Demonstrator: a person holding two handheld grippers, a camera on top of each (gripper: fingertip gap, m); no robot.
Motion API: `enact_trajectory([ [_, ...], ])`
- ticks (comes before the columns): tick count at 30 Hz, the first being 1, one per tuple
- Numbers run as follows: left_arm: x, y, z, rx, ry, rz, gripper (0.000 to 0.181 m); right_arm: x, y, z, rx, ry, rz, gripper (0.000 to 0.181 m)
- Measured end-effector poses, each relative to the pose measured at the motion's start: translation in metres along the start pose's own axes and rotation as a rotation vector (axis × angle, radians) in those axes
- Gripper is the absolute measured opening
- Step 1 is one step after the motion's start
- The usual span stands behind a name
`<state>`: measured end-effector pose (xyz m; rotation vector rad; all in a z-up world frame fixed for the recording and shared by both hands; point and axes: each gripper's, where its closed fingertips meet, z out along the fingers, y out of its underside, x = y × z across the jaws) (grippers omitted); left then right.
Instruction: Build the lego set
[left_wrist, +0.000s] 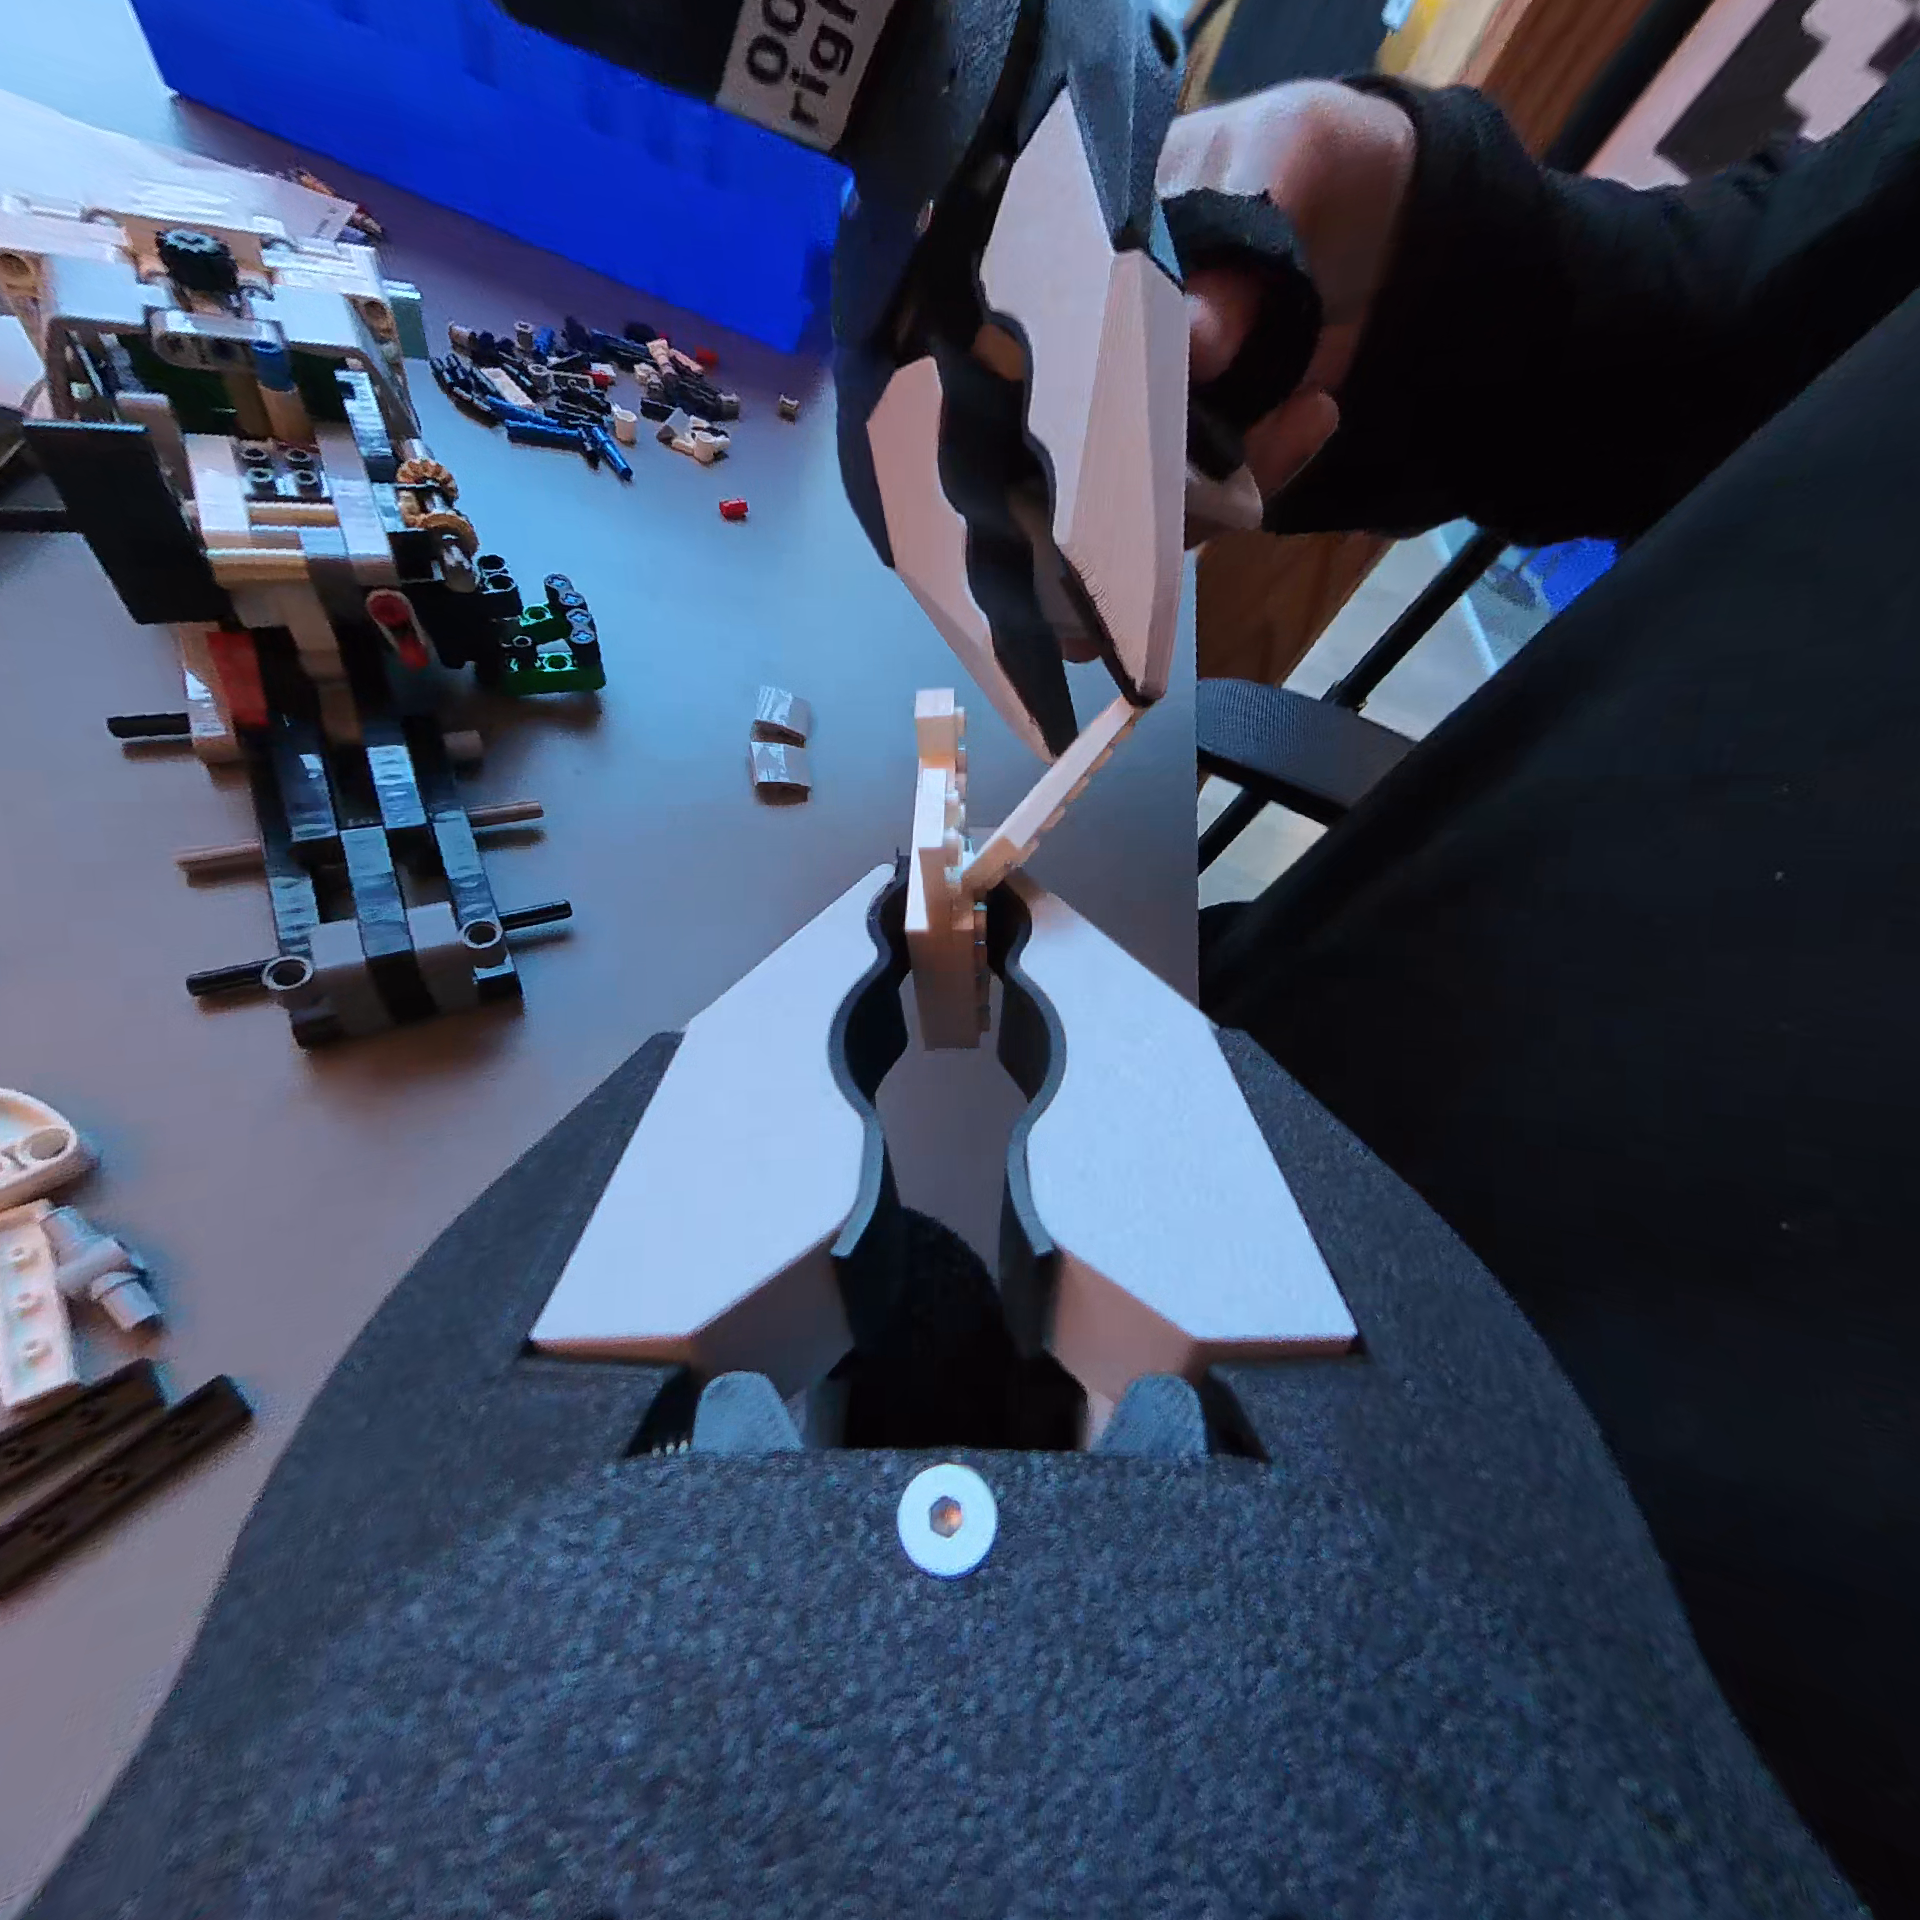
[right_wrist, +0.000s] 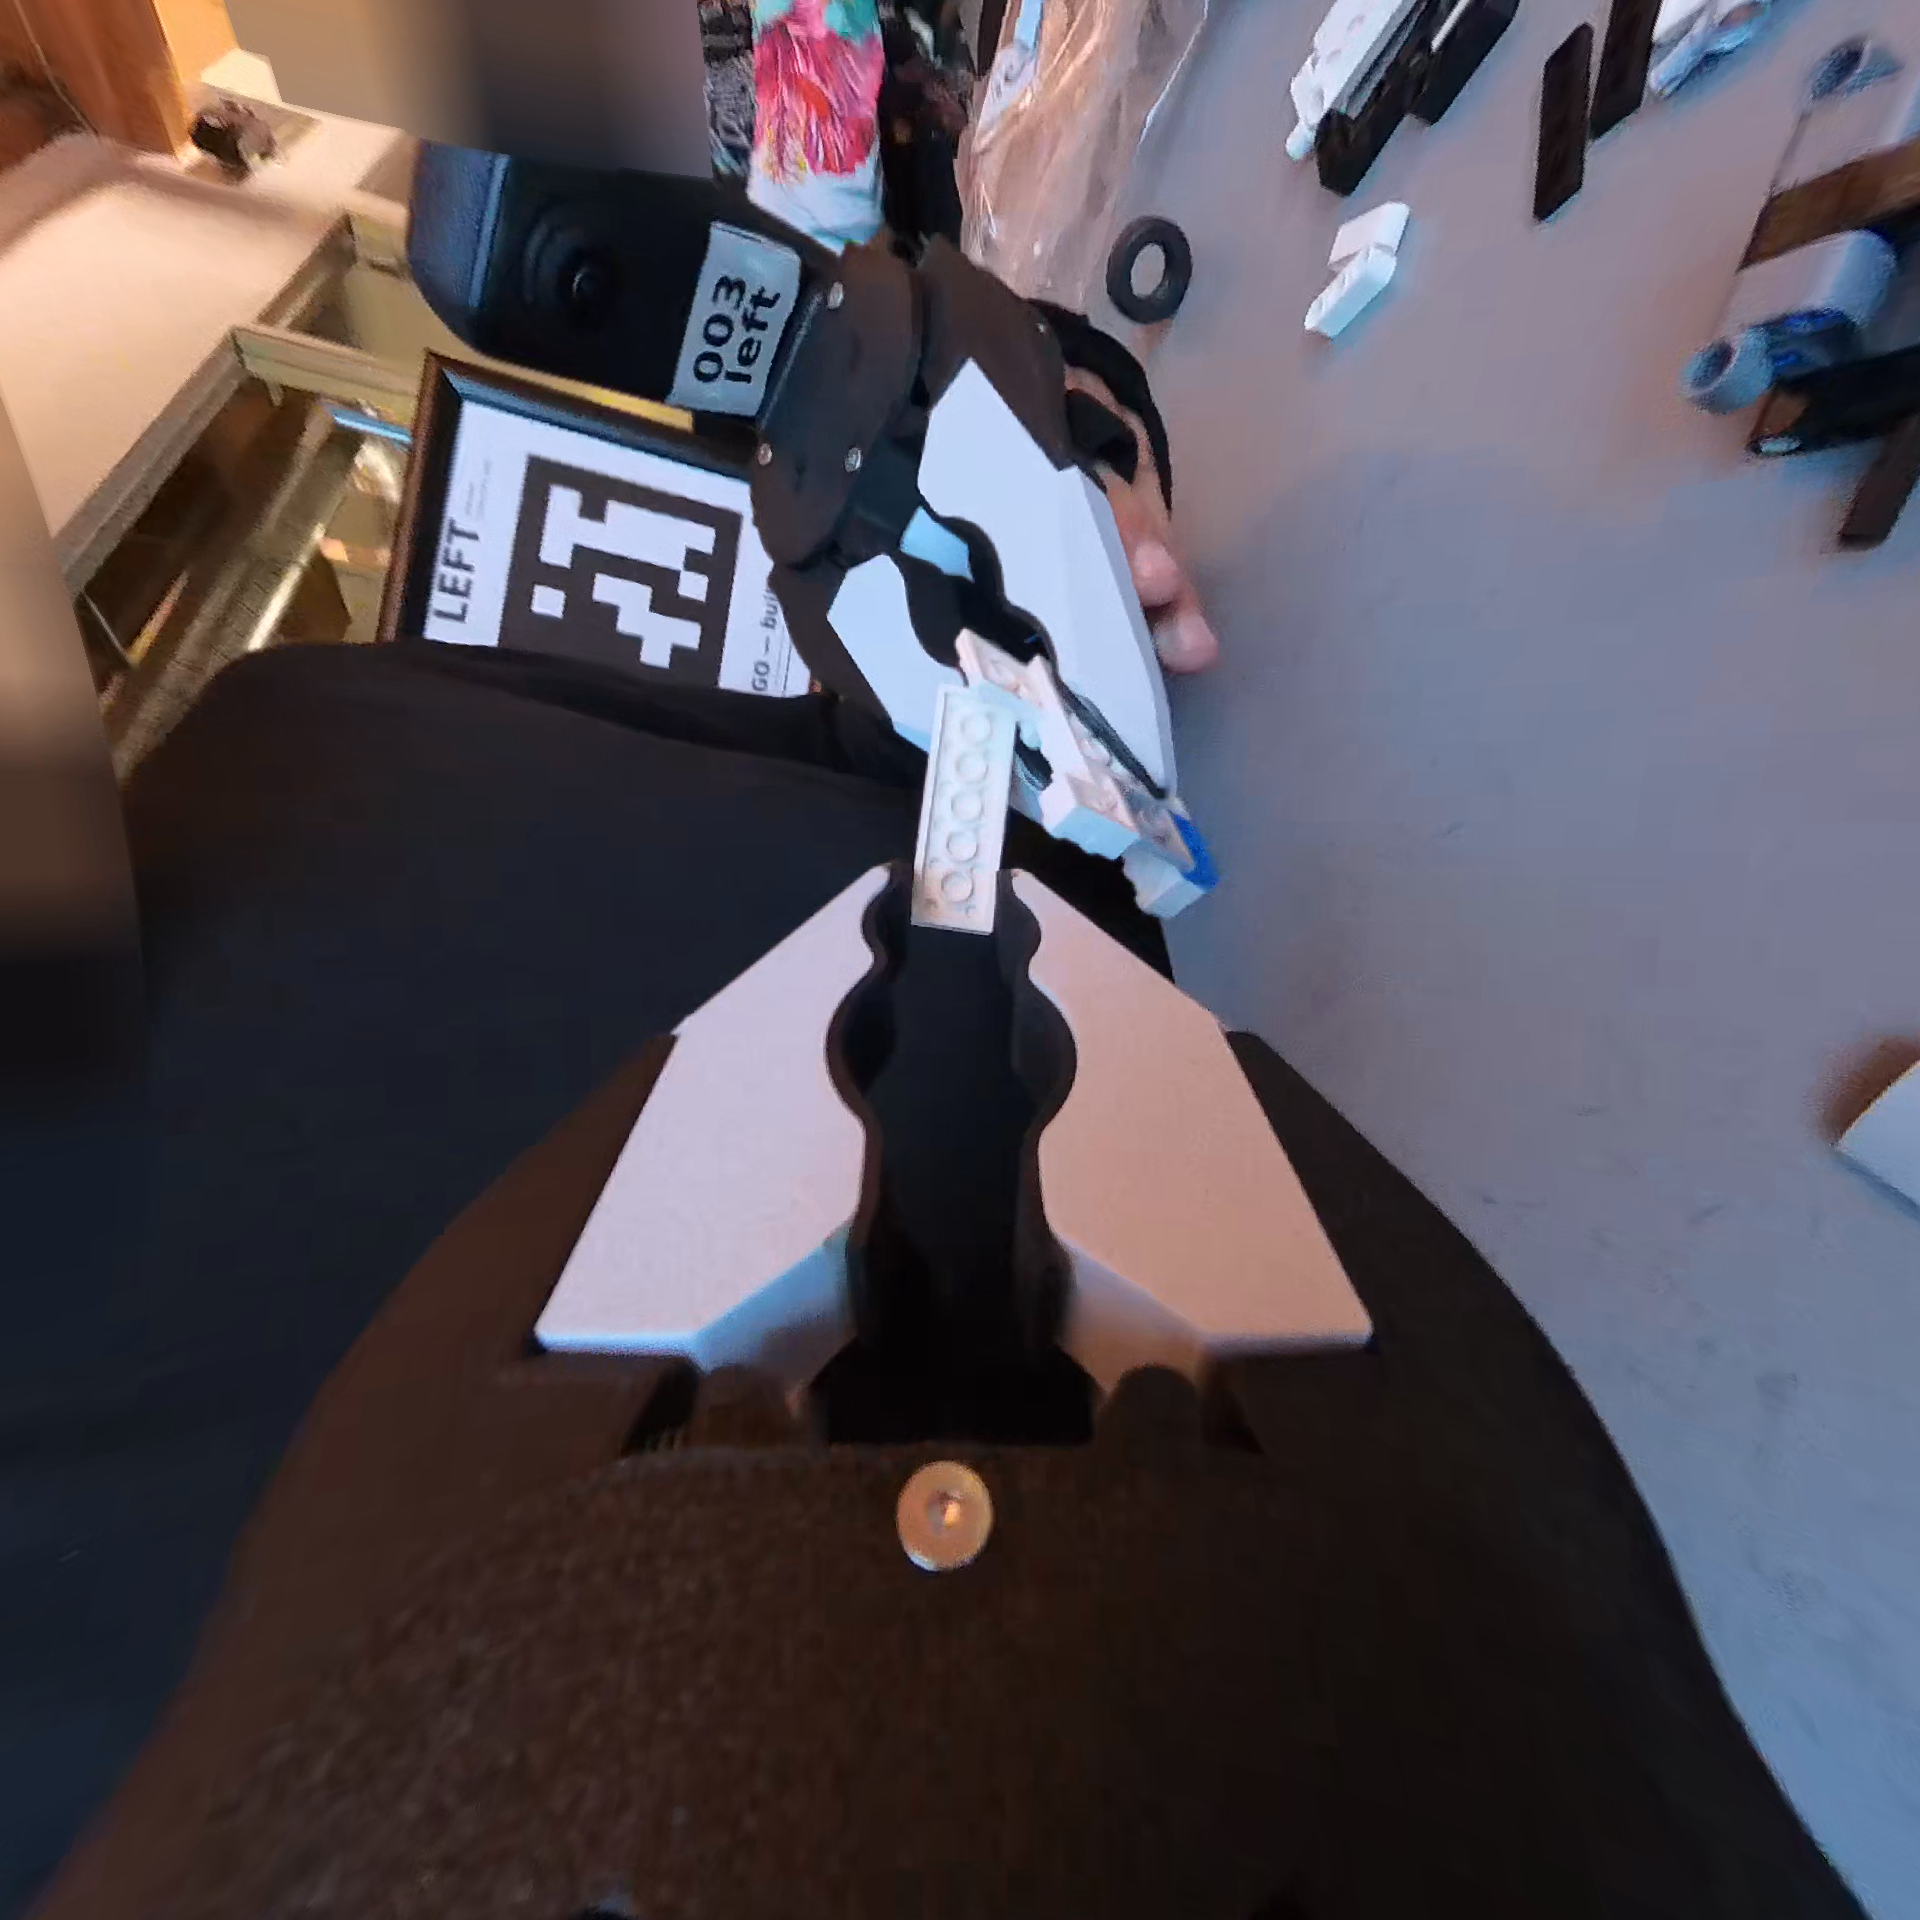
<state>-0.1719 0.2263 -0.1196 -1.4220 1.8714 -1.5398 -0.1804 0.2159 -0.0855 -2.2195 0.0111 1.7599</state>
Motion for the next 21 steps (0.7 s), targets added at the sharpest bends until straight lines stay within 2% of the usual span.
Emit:
enact_trajectory([
  [7, 0.005, 0.007, 0.005, 0.042, 0.029, -0.181, 0.010, 0.010, -0.021, -0.008, -0.018, 0.108, -0.067, 0.015],
  [8, 0.007, 0.008, 0.006, 0.044, 0.034, -0.210, 0.011, 0.012, -0.024, -0.007, -0.004, 0.115, -0.079, 0.000],
  [13, 0.006, 0.005, 0.008, 0.116, 0.063, -0.416, 0.010, 0.027, -0.024, 0.006, 0.020, 0.195, -0.158, 0.000],
  [16, 0.001, 0.012, 0.008, 0.106, 0.047, -0.486, 0.010, 0.028, -0.026, 0.010, 0.055, 0.229, -0.238, 0.002],
  [18, -0.006, 0.018, 0.008, 0.090, 0.018, -0.521, 0.010, 0.032, -0.033, 0.002, 0.109, 0.288, -0.308, 0.001],
  [21, -0.014, 0.027, 0.006, 0.064, -0.025, -0.531, 0.010, 0.032, -0.044, -0.029, 0.207, 0.373, -0.387, 0.003],
])
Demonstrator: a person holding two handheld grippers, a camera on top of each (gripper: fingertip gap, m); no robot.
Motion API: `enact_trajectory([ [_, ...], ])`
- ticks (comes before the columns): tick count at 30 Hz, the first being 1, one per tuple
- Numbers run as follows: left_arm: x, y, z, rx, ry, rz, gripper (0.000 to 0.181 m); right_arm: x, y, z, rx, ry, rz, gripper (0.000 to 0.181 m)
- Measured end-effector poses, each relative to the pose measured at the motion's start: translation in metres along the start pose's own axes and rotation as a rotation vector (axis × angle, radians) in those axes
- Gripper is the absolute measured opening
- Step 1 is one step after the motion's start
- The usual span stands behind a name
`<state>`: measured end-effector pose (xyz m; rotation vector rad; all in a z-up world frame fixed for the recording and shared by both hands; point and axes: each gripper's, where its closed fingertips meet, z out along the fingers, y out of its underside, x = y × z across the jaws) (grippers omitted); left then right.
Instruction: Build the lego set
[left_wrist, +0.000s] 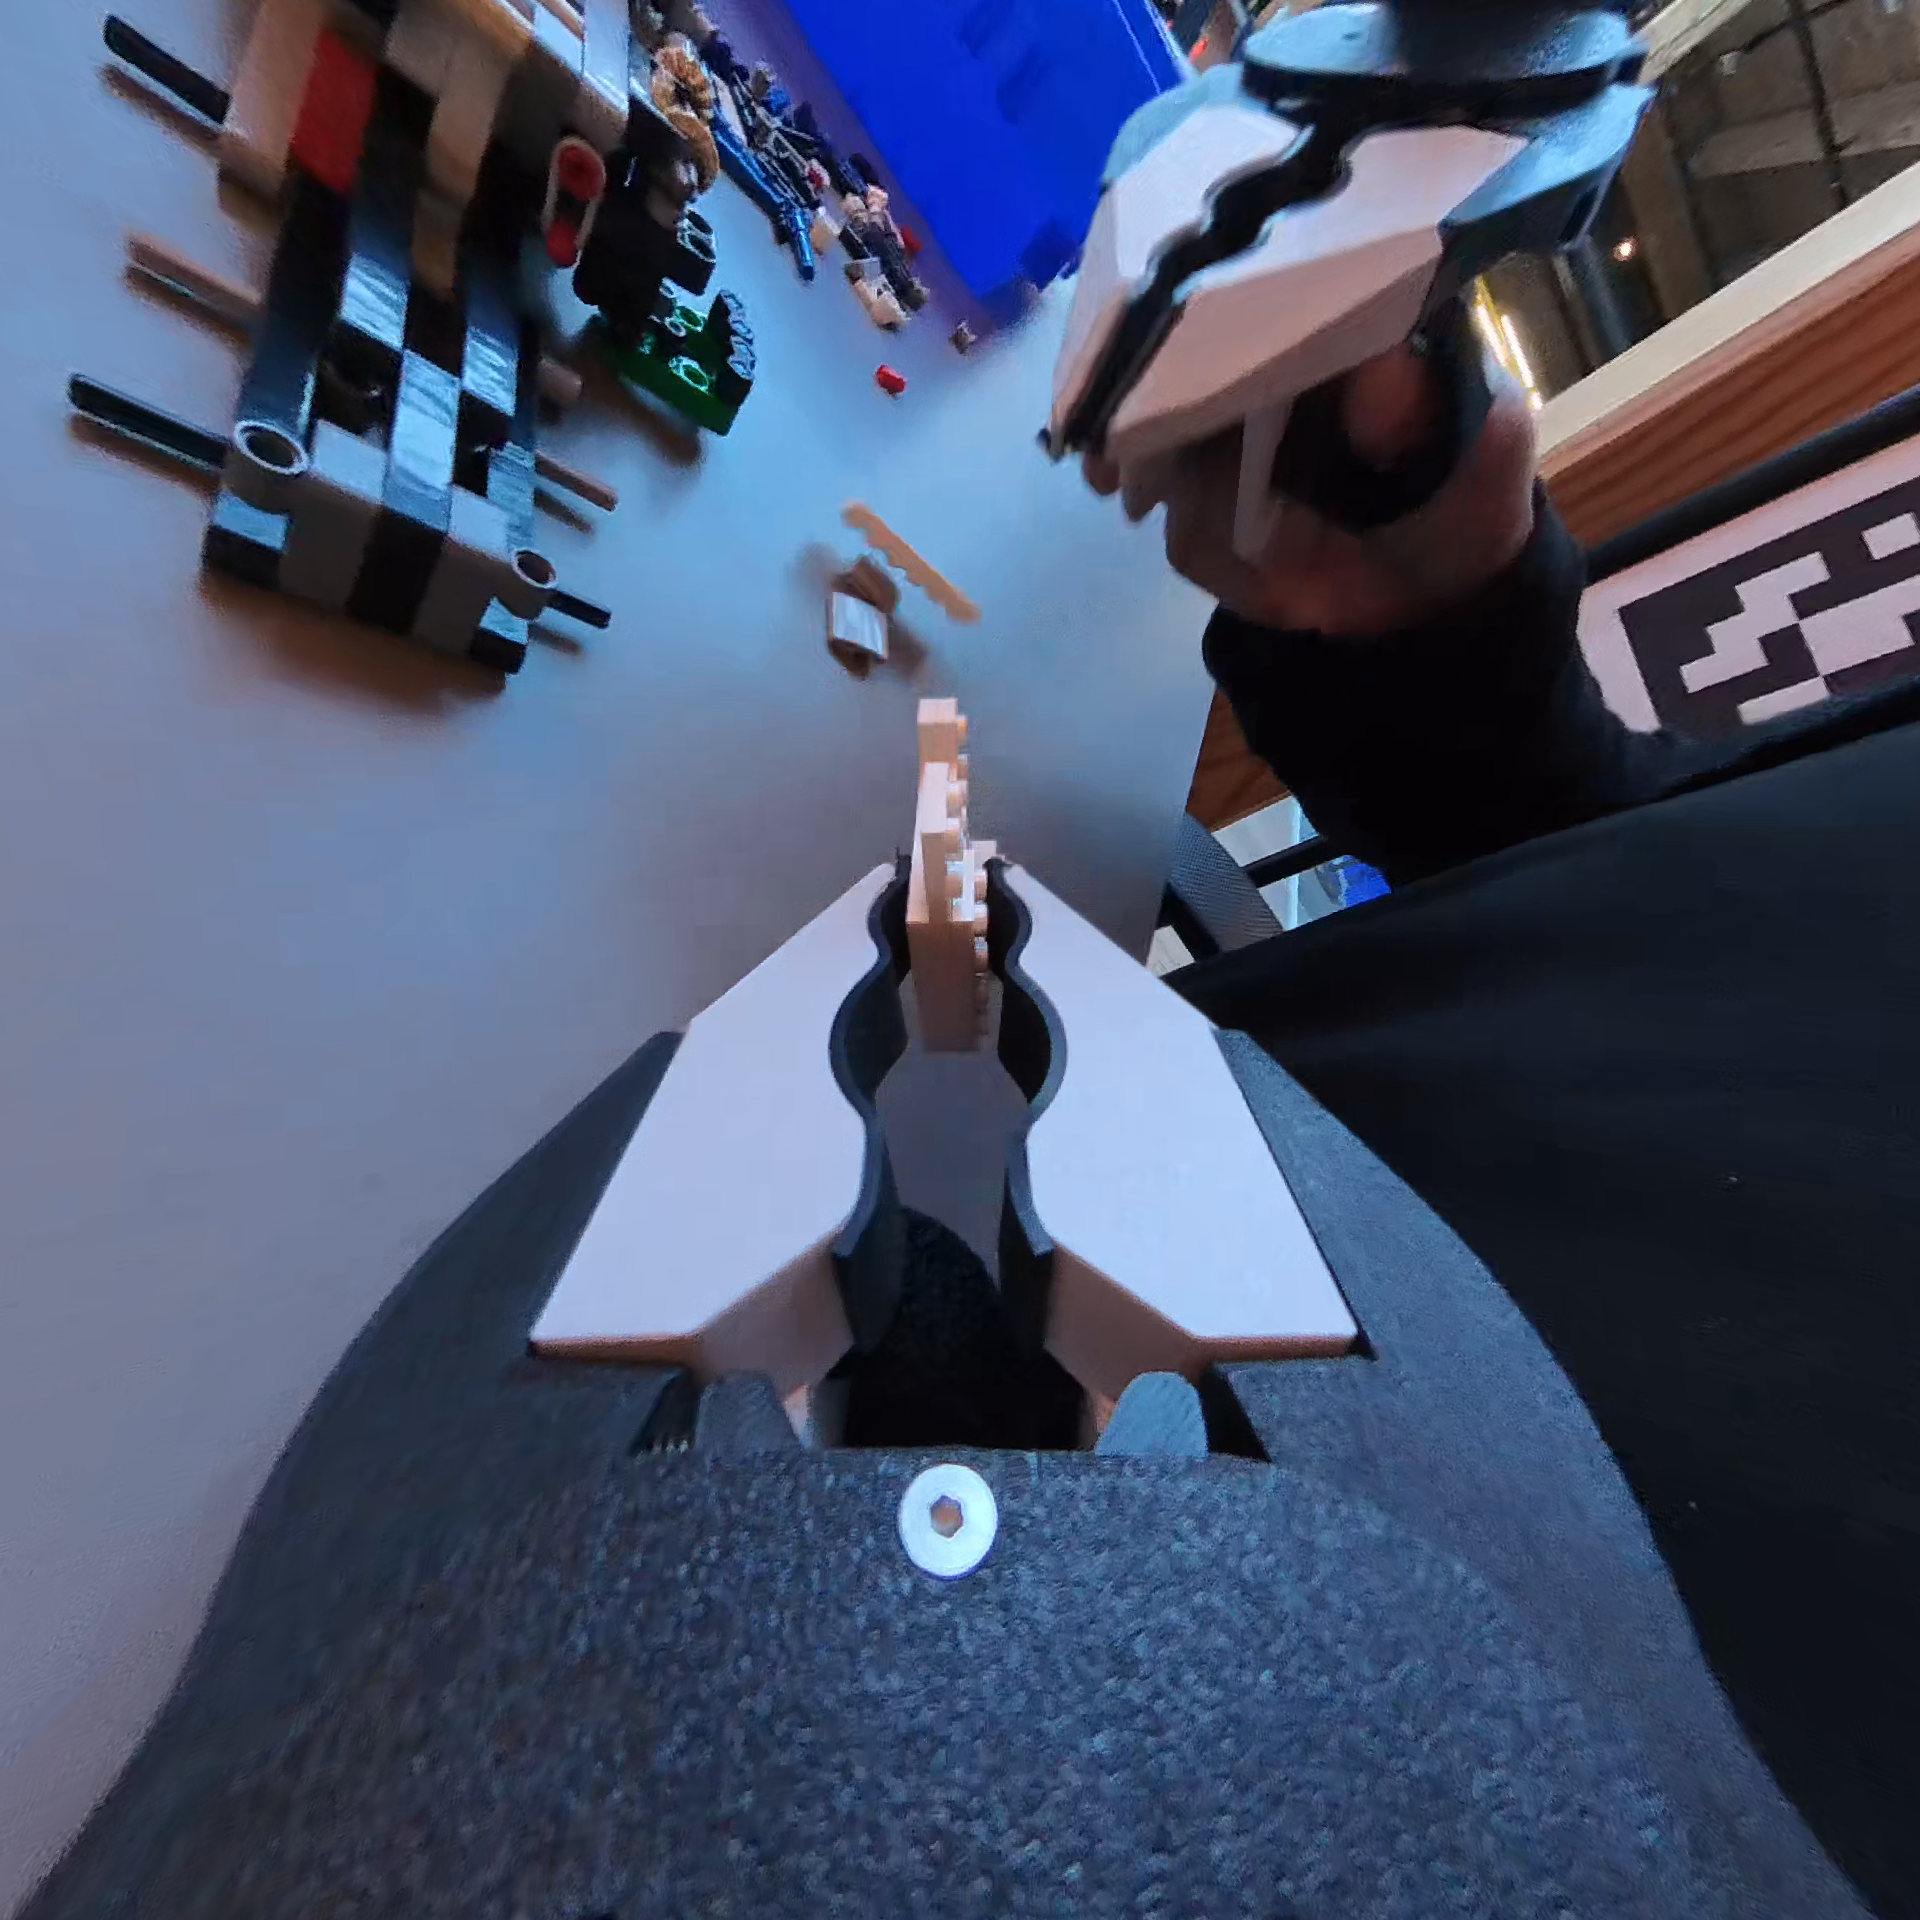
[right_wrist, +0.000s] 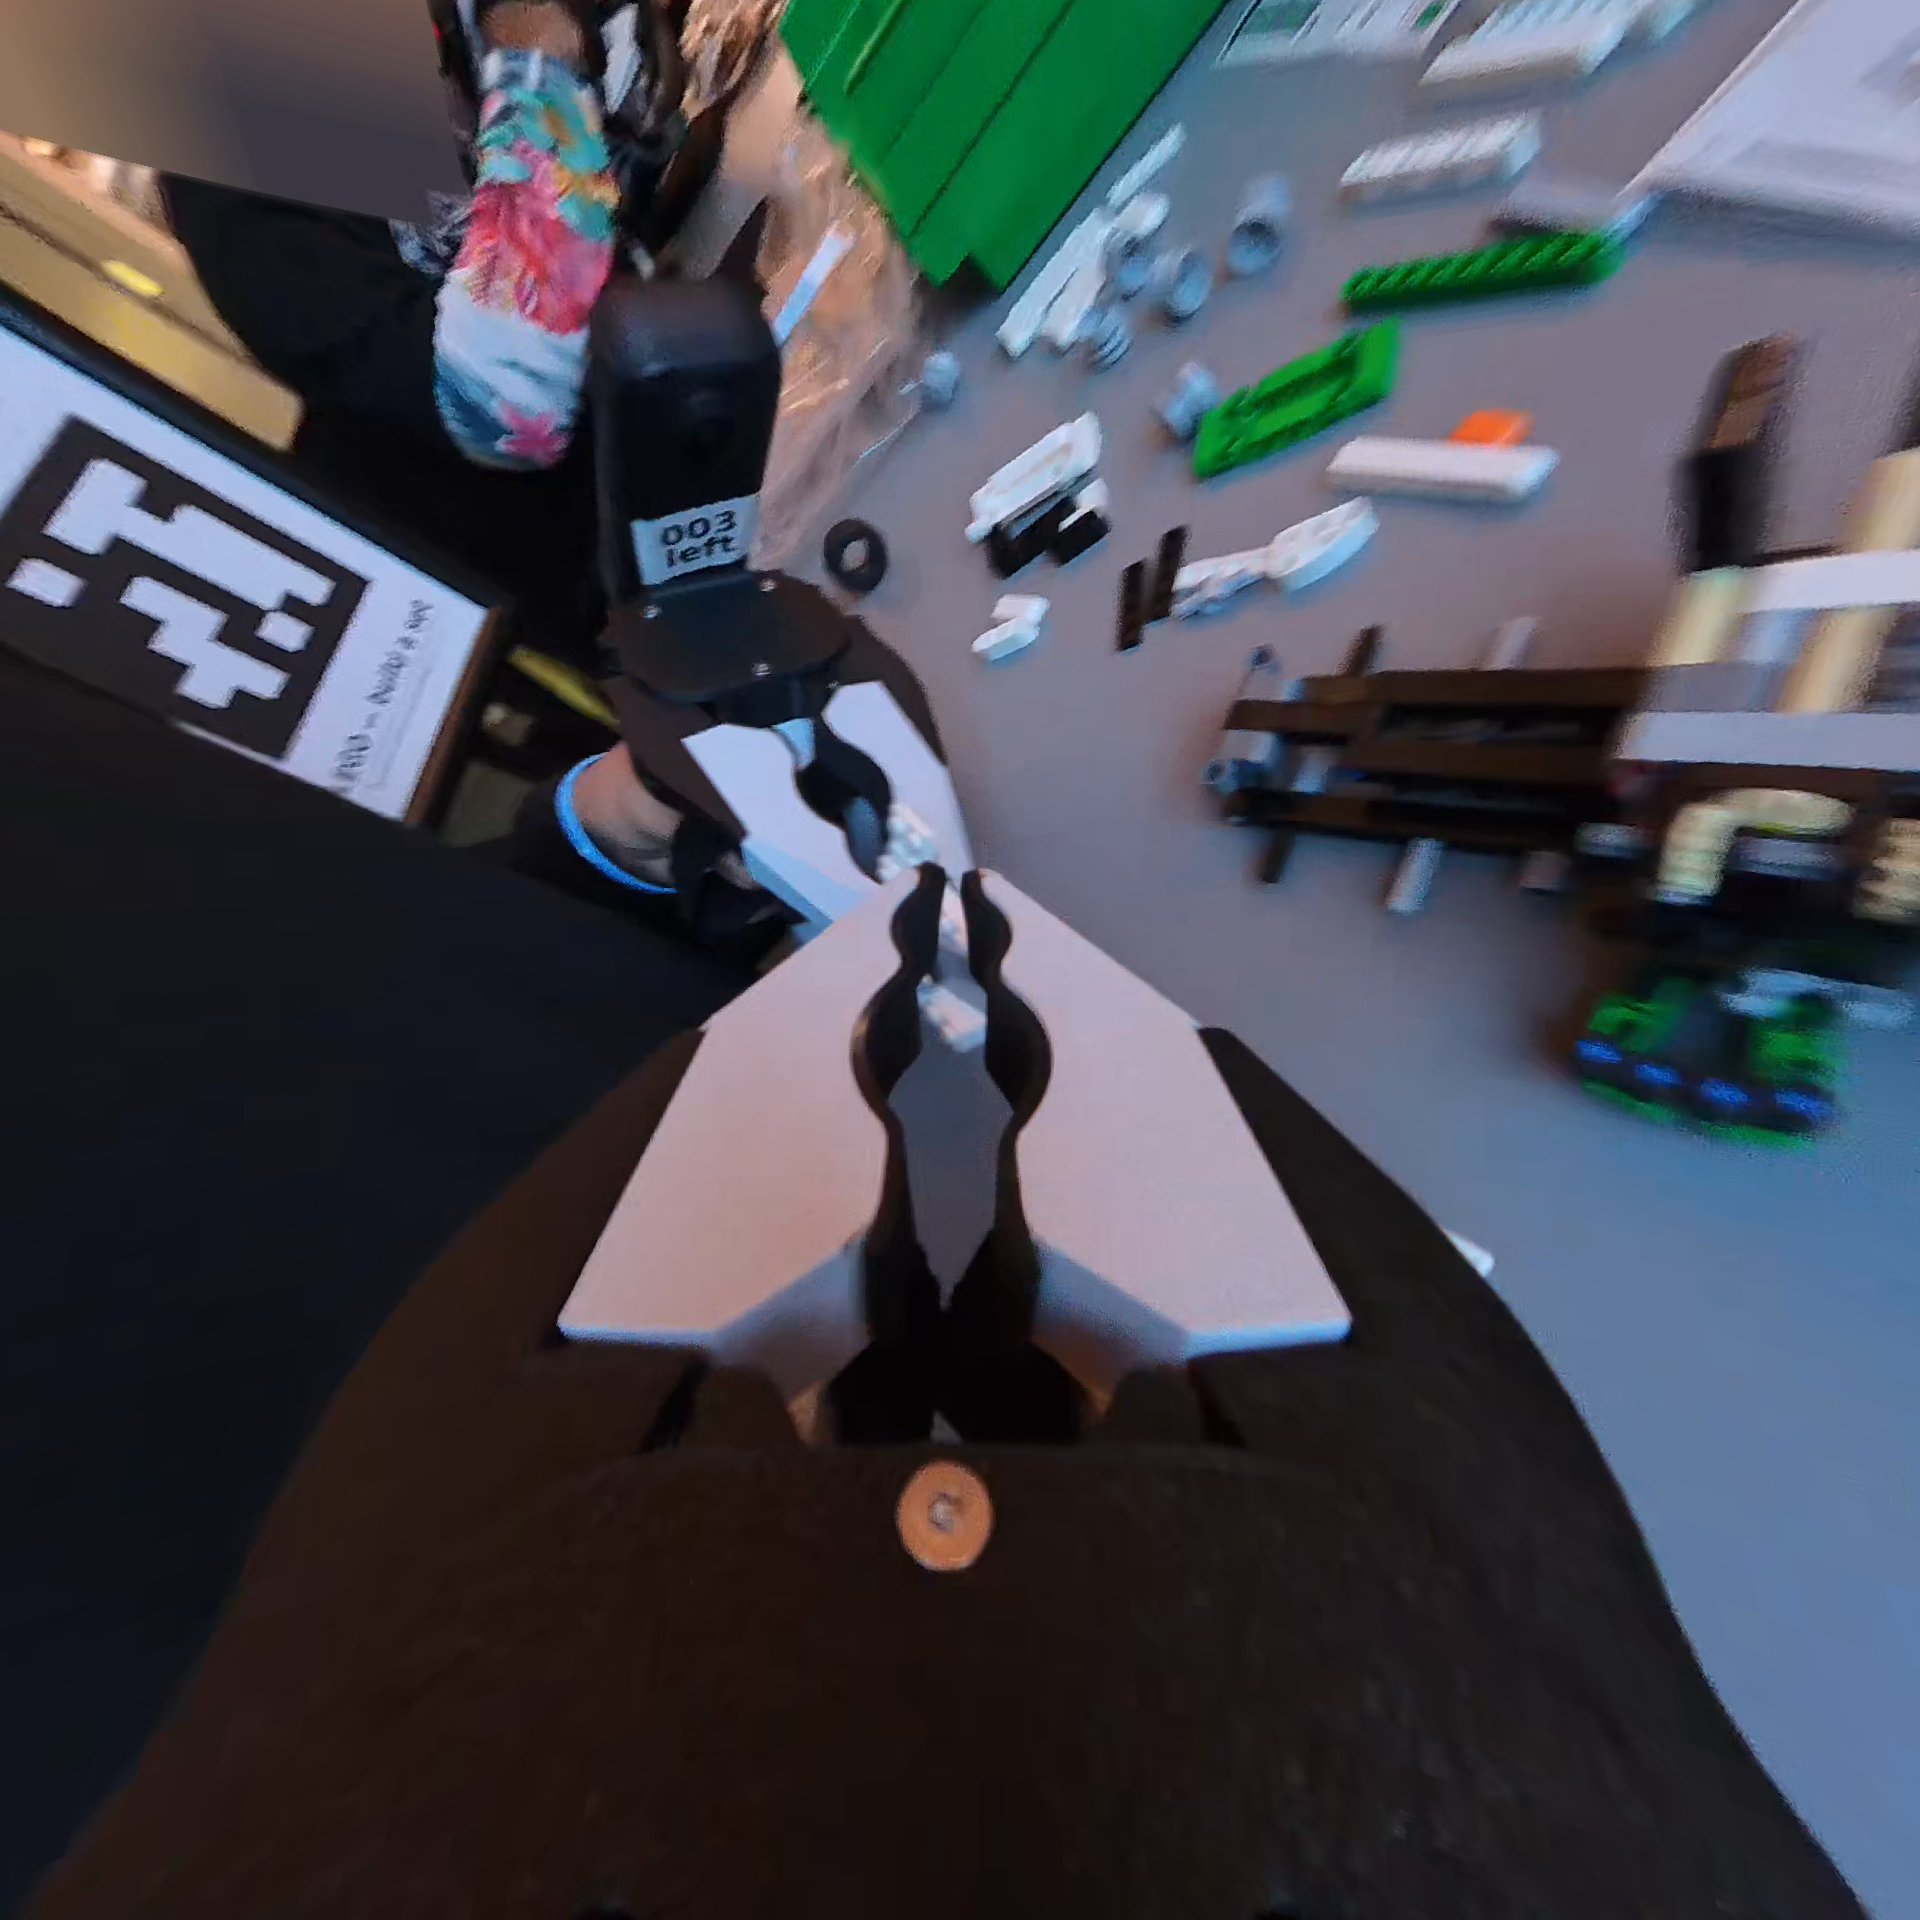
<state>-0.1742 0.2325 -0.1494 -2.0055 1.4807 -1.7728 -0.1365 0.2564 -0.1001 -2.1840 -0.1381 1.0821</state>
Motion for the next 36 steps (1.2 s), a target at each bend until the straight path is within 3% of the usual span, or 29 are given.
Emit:
enact_trajectory([
  [3, 0.002, -0.004, -0.002, 0.018, 0.028, -0.021, 0.010, 0.009, 0.008, -0.020, 0.026, 0.097, -0.106, 0.008],
  [7, 0.018, -0.021, -0.003, 0.099, 0.155, -0.040, 0.010, 0.001, 0.031, -0.003, 0.035, 0.126, -0.186, 0.020],
  [11, 0.035, -0.023, 0.003, 0.093, 0.250, -0.008, 0.010, -0.024, 0.016, 0.002, 0.215, -0.133, -0.013, 0.026],
  [16, 0.049, -0.025, 0.011, 0.091, 0.294, 0.002, 0.010, -0.028, 0.029, 0.000, 0.205, -0.191, 0.002, 0.007],
  [19, 0.044, -0.019, 0.023, 0.029, 0.224, 0.044, 0.015, -0.021, 0.042, -0.011, 0.165, -0.172, 0.051, 0.007],
  [22, 0.029, -0.018, 0.033, -0.020, 0.095, 0.126, 0.029, 0.009, 0.061, -0.037, 0.149, -0.057, 0.131, 0.006],
  [26, 0.016, -0.034, 0.051, -0.059, -0.076, 0.319, 0.039, 0.033, 0.101, -0.057, 0.011, 0.093, 0.101, 0.007],
  [31, 0.004, -0.056, 0.090, -0.169, -0.243, 0.506, 0.051, 0.046, 0.112, -0.067, -0.029, 0.158, 0.073, 0.011],
  [36, -0.006, -0.061, 0.125, -0.271, -0.329, 0.586, 0.052, 0.057, 0.122, -0.075, -0.072, 0.224, -0.020, 0.014],
])
